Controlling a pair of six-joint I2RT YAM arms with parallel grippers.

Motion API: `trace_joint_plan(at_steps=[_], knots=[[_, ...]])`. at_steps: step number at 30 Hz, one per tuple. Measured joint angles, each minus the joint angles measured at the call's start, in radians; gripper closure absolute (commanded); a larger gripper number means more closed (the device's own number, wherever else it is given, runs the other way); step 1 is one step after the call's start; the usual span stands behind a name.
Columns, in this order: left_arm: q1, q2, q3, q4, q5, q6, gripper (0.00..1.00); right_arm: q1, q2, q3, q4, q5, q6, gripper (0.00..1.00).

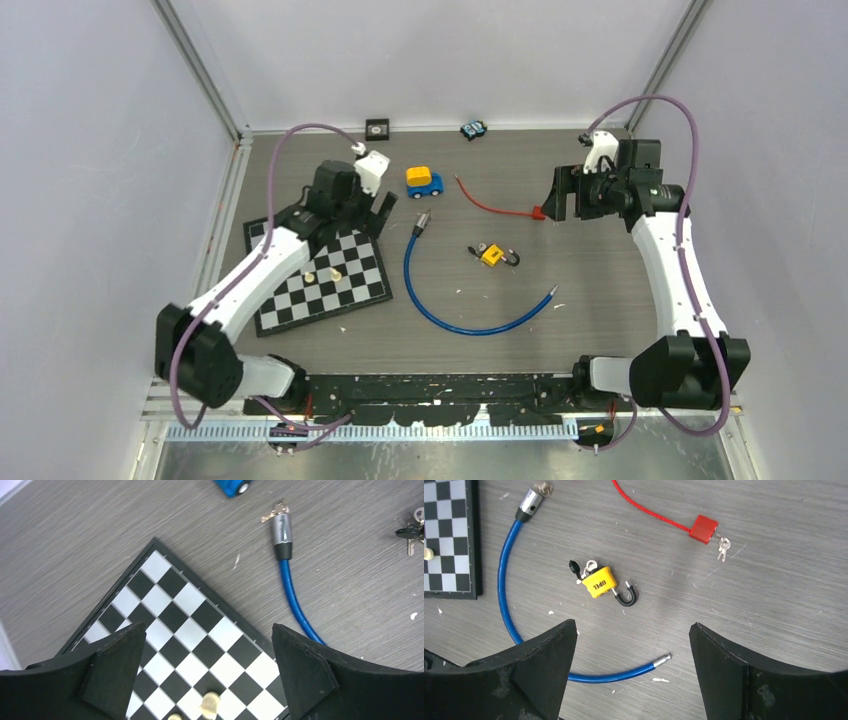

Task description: Unlock with the key

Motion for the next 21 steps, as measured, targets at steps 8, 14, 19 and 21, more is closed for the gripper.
trace_joint_plan(at_steps=[8,14,19,21], knots=[[0.062,-0.305,-0.097,-0.008,-0.036,0.006,0.0,0.0,-0.144,-0.024,0.043,0.058,0.093,0.01],[0.083,-0.523,-0.193,-0.037,-0.056,0.037,0.0,0.0,-0.327,-0.132,0.097,0.104,0.172,0.0],[0.106,-0.649,-0.272,-0.067,-0.055,0.051,0.0,0.0,-0.464,-0.226,0.17,0.113,0.199,0.0],[0.116,-0.692,-0.32,-0.064,-0.051,0.043,0.0,-0.001,-0.492,-0.251,0.187,0.108,0.208,0.0]])
